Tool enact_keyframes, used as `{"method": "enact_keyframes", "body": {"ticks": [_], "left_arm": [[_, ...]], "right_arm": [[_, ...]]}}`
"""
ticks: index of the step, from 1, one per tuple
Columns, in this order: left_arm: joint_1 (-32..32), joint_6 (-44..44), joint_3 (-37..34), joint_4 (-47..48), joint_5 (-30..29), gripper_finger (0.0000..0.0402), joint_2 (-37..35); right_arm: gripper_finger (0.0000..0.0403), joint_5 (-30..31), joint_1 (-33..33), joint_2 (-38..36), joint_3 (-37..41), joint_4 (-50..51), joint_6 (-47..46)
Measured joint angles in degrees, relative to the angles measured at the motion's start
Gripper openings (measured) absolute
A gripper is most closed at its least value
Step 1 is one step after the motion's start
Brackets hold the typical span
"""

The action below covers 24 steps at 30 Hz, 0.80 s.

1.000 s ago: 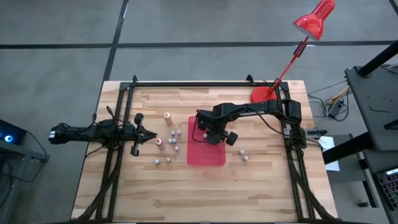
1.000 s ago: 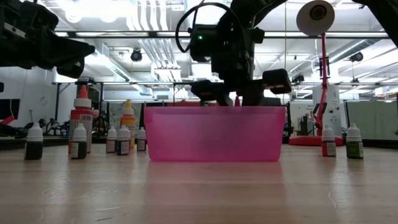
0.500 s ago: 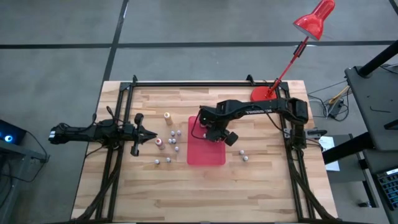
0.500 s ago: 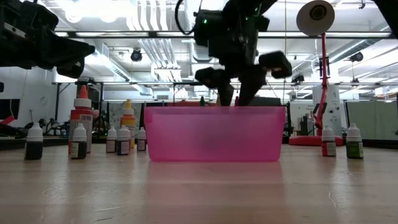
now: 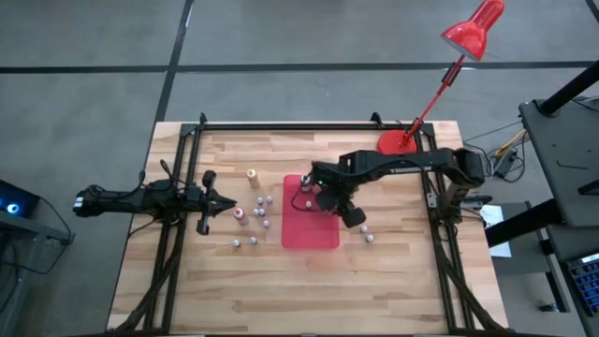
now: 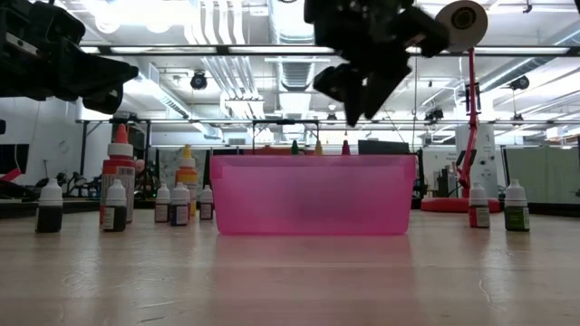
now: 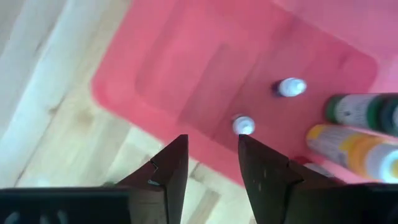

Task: Pick & Place food coloring
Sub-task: Put the small food coloring bottle into the red bin

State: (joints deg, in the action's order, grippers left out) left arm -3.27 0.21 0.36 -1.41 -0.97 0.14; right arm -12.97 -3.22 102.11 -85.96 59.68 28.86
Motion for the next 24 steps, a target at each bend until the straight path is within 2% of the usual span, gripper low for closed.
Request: {"method": "enact_keyframes", "body": {"ticks": [15, 24], "left_arm": [[0.0, 0.0, 0.0, 0.0, 0.0, 0.0003, 0.0], [0.0, 0.0, 0.0, 0.0, 0.0, 0.0003, 0.0]], "right_arm": [[0.0132, -0.1, 5.8, -12.9, 15.7, -0.4, -0.5], [0.0136, 0.0, 6.0, -15.3, 21.0, -0.5, -5.8]]}}
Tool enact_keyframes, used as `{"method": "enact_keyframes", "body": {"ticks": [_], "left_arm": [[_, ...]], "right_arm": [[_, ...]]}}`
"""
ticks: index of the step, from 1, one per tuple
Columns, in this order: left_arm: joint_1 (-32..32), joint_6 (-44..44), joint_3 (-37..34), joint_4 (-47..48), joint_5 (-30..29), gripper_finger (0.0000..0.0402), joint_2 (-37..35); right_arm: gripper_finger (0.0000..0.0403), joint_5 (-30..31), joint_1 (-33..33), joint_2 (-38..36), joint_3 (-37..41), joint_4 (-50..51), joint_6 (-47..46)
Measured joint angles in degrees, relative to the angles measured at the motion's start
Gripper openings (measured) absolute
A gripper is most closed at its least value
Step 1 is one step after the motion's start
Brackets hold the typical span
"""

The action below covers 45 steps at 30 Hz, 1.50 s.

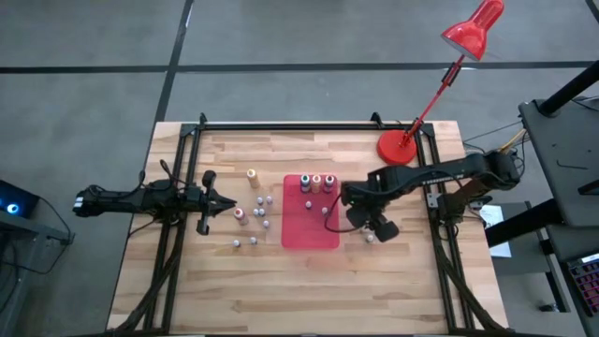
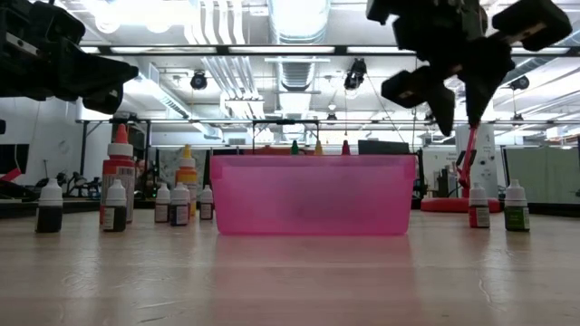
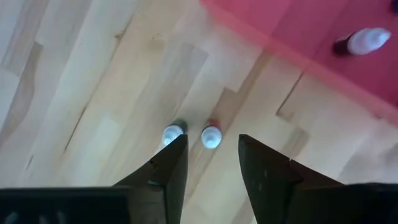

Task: Pick & Place food coloring
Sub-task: Put the small food coloring bottle into the red bin

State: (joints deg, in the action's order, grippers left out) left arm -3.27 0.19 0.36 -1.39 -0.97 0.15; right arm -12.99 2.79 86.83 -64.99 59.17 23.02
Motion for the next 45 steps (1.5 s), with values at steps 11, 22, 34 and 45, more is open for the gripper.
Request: {"method": "enact_keyframes", "body": {"ticks": [11, 22, 34, 45], "left_arm": [[0.0, 0.0, 0.0, 0.0, 0.0, 0.0003, 0.0], [0.0, 0.0, 0.0, 0.0, 0.0, 0.0003, 0.0], [0.0, 0.0, 0.0, 0.0, 0.0, 0.0003, 0.0], [0.0, 0.0, 0.0, 0.0, 0.0, 0.0003, 0.0]], "right_arm": [[0.0152, 1.7, 0.0, -0.2, 4.6, -3.3, -11.6], [0.0172, 3.1, 0.0, -0.2, 5.3, -6.0, -28.9], [0.0198, 3.1, 0.0, -0.2, 8.1, -8.9, -34.7], [0.0199, 3.1, 0.0, -0.1, 12.1, -13.1, -35.5]]}}
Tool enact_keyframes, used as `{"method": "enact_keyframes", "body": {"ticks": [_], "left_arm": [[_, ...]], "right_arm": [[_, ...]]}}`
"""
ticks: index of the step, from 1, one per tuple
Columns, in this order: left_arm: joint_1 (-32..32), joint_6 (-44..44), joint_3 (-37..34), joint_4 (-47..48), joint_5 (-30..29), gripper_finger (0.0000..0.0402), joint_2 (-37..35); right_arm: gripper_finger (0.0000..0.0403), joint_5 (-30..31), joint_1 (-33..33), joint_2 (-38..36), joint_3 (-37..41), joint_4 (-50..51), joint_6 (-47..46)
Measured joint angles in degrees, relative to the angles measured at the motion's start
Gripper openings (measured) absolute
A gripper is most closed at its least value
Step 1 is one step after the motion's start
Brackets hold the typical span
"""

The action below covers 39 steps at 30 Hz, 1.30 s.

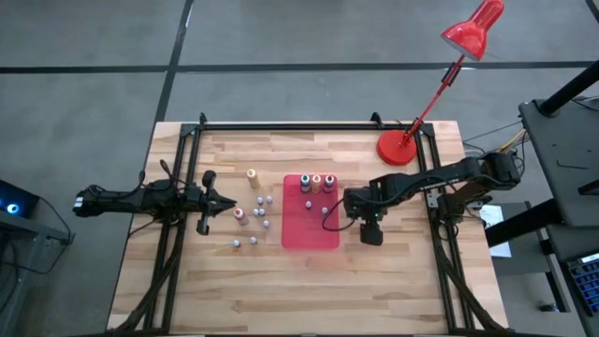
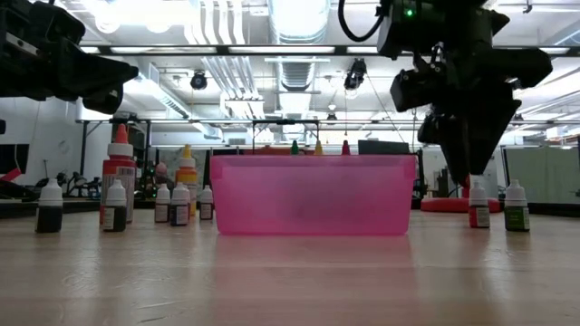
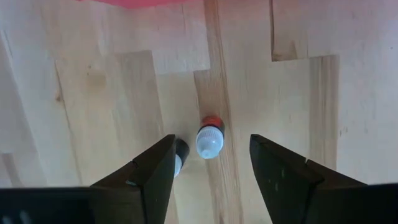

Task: Pick & Place food coloring
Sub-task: Put the small food coloring bottle into the red bin

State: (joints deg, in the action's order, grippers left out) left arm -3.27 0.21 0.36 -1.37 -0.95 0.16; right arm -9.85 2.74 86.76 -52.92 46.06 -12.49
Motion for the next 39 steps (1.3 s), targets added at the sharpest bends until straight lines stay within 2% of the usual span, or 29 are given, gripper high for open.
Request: {"method": "enact_keyframes", "body": {"ticks": [22, 33, 39], "left_arm": [[0.0, 0.0, 0.0, 0.0, 0.0, 0.0003, 0.0], [0.0, 0.0, 0.0, 0.0, 0.0, 0.0003, 0.0], [0.0, 0.0, 0.0, 0.0, 0.0, 0.0003, 0.0]], "right_arm": [[0.0199, 0.0, 0.0, 0.0, 6.2, -7.7, 0.9], [0.0198, 0.0, 0.0, 0.0, 7.2, -8.1, 1.1], [0.0168, 0.0, 0.0, 0.0, 7.3, -8.1, 1.0]]}}
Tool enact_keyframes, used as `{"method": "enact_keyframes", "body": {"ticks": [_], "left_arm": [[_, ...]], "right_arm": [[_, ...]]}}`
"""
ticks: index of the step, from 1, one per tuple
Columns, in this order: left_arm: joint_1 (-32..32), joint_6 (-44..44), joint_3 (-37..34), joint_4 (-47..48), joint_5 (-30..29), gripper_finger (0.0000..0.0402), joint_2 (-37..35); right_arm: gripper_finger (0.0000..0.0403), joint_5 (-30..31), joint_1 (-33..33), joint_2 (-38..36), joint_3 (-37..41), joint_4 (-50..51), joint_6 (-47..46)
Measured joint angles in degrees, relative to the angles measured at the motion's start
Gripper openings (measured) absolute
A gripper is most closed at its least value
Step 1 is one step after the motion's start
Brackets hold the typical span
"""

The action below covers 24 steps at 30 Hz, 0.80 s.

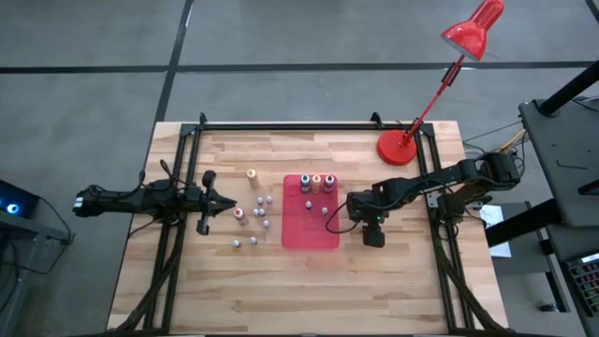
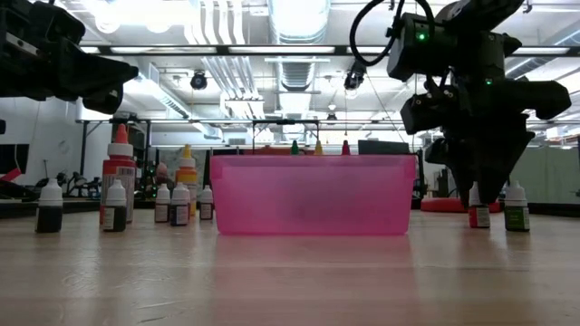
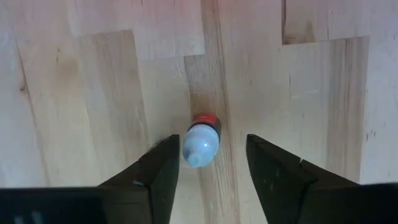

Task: Pick & Place food coloring
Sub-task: Put the small food coloring bottle into the red bin

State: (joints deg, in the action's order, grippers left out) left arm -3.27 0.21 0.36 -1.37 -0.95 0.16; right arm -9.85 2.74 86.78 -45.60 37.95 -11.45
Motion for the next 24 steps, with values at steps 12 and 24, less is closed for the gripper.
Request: {"method": "enact_keyframes", "body": {"ticks": [12, 24], "left_arm": [[0.0, 0.0, 0.0, 0.0, 0.0, 0.0003, 0.0], [0.0, 0.0, 0.0, 0.0, 0.0, 0.0003, 0.0]], "right_arm": [[0.0075, 0.9, 0.0, 0.0, 0.0, -0.5, -0.1], [0.0064, 0.6, 0.0, 0.0, -0.8, 2.1, 0.1]]}}
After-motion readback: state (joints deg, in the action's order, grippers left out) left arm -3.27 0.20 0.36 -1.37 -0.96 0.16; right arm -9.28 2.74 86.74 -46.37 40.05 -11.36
